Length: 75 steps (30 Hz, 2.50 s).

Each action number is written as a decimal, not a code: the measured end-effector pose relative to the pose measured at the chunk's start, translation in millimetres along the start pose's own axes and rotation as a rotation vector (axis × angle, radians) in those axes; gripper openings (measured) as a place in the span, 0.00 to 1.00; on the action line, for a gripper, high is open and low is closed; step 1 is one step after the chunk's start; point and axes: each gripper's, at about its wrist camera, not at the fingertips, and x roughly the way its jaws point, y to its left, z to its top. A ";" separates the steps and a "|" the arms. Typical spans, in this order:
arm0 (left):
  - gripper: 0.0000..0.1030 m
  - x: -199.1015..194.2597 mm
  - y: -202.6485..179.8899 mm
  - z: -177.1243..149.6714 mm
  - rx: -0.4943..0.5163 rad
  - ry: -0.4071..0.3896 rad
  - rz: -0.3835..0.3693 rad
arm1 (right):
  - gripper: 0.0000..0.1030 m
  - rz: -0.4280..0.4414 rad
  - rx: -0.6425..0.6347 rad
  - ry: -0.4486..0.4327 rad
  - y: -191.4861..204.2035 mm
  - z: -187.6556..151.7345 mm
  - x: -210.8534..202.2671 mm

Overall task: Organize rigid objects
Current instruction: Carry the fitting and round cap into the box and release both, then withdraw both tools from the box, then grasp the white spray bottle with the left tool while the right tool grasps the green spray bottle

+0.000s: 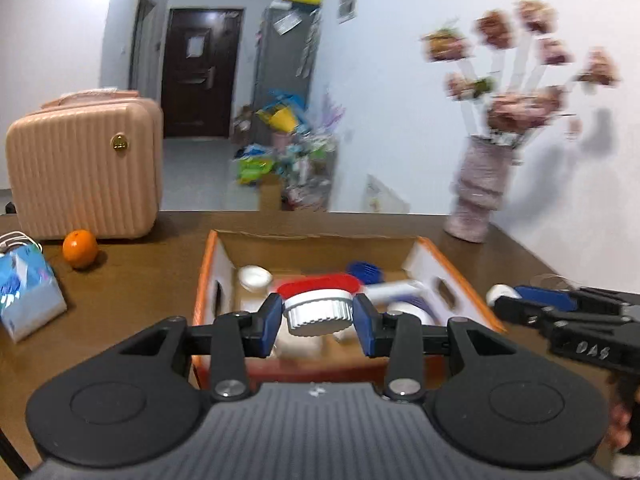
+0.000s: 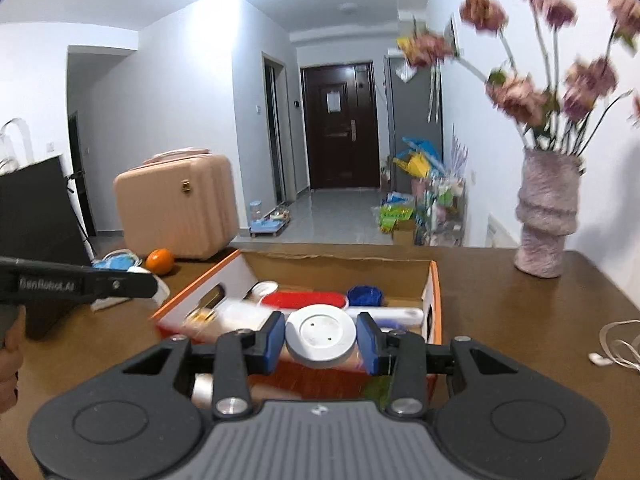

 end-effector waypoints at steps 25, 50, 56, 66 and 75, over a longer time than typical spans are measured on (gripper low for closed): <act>0.53 147.8 65.6 60.6 0.002 0.240 0.097 | 0.42 -0.175 -0.080 0.367 -87.0 78.4 288.7; 0.84 -185.1 -23.9 -192.2 0.029 0.047 0.077 | 0.71 -0.006 -0.082 0.096 32.0 -103.3 -98.1; 0.84 -187.6 -31.0 -192.7 0.023 0.030 0.074 | 0.71 -0.011 -0.097 0.136 44.4 -133.7 -108.8; 0.84 -148.6 -13.5 -178.3 -0.054 0.065 0.101 | 0.69 0.032 -0.081 0.121 42.8 -122.1 -89.6; 0.80 -79.3 35.5 -149.4 -0.208 0.090 0.059 | 0.63 0.233 -0.167 0.146 67.9 -68.9 41.7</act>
